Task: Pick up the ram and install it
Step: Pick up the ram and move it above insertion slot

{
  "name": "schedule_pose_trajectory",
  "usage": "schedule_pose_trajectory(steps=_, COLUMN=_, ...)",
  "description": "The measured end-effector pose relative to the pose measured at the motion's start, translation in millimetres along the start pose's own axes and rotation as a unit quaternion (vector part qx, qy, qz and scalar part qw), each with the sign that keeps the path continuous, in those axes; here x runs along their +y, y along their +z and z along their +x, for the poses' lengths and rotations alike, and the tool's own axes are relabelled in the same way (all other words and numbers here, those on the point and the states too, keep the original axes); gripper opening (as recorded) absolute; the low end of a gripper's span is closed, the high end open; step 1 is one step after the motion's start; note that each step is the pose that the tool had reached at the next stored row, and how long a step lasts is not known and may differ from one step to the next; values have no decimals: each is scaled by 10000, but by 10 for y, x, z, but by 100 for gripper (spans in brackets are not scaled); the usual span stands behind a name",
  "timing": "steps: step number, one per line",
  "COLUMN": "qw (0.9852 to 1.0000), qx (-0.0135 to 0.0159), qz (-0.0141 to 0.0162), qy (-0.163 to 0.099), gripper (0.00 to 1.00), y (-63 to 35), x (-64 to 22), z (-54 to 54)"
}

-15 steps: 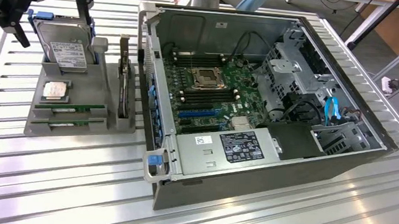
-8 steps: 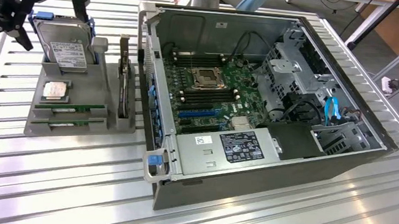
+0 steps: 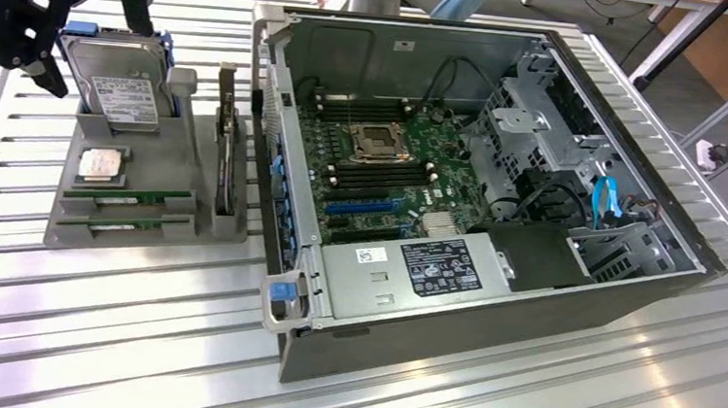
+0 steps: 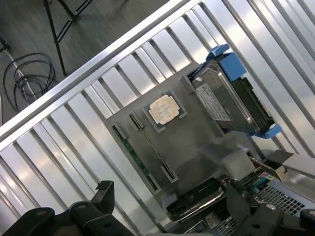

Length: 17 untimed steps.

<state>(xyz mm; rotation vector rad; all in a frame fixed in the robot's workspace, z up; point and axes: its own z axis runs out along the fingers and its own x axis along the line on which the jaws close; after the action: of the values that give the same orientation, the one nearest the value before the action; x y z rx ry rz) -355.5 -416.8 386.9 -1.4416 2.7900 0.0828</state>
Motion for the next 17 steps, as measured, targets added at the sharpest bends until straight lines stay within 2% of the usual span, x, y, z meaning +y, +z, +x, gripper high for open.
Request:
schedule_pose_trajectory(steps=4, qw=9987, qx=23, qz=-12, qy=-503, gripper=99, y=1, x=0, z=0)
schedule_pose_trajectory(steps=6, qw=9968, qx=37, qz=-19, qy=-794, gripper=99, y=2, x=0, z=0)
schedule_pose_trajectory(steps=8, qw=9927, qx=56, qz=-29, qy=-1203, gripper=99, y=4, x=0, z=0)
schedule_pose_trajectory(steps=11, qw=9874, qx=74, qz=-38, qy=-1580, gripper=99, y=5, x=-1, z=0)
schedule_pose_trajectory(steps=12, qw=9840, qx=84, qz=-43, qy=-1781, gripper=99, y=5, x=0, z=0)
schedule_pose_trajectory(steps=13, qw=9815, qx=90, qz=-47, qy=-1912, gripper=99, y=5, x=0, z=0)
schedule_pose_trajectory(steps=14, qw=9798, qx=93, qz=-49, qy=-1995, gripper=99, y=6, x=-1, z=0)
schedule_pose_trajectory(steps=16, qw=9743, qx=105, qz=-55, qy=-2248, gripper=99, y=6, x=0, z=0)
schedule_pose_trajectory(steps=17, qw=9692, qx=115, qz=-60, qy=-2459, gripper=99, y=7, x=-1, z=0)
